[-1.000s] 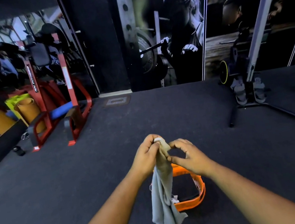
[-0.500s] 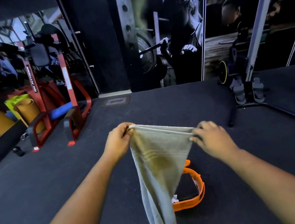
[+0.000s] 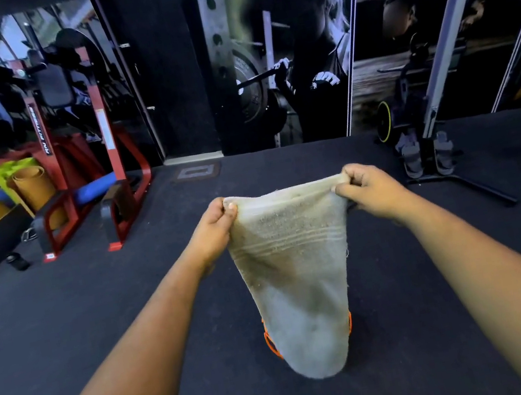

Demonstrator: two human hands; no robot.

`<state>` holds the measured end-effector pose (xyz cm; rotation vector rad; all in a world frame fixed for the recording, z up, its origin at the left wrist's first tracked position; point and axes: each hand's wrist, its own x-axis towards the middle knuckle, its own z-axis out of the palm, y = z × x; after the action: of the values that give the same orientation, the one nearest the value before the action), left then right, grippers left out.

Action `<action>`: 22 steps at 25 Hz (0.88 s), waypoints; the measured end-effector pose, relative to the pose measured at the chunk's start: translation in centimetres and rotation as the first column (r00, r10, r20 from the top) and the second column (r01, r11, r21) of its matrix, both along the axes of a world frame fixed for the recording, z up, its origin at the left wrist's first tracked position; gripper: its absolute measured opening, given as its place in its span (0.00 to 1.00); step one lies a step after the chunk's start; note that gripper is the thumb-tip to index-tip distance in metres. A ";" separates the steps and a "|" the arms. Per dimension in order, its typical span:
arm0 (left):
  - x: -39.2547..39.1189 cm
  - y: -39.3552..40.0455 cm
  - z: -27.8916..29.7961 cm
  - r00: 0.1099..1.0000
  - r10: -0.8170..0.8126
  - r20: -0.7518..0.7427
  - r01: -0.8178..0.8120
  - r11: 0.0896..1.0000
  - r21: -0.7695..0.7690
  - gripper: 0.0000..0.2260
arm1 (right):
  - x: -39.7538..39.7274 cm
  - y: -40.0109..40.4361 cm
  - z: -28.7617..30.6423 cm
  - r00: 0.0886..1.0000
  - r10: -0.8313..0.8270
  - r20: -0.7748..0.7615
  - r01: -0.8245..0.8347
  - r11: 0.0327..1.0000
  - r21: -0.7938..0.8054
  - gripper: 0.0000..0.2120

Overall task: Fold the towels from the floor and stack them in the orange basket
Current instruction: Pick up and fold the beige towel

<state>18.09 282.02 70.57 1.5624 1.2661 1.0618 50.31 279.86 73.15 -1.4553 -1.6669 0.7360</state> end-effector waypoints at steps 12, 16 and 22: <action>5.9 -2.3 7.6 0.904 -0.236 0.357 0.290 0.951 -0.106 0.06 | -4.7 -4.5 -7.0 0.939 0.201 -0.278 -0.208 0.978 0.006 0.42; 6.4 -1.9 9.9 0.768 -0.158 0.621 0.317 0.936 -0.153 0.18 | -7.2 -5.8 -10.5 0.896 0.039 -0.442 -0.140 0.970 -0.199 0.02; 3.1 -4.8 -5.2 0.911 -0.400 0.103 0.413 0.873 -0.260 0.44 | -8.9 -3.1 -7.2 0.713 -0.162 -0.682 -0.016 0.969 -0.247 0.07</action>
<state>21.16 277.21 65.42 1.4897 0.9457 0.6173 41.41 276.78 65.99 -1.1583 -0.9404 1.2874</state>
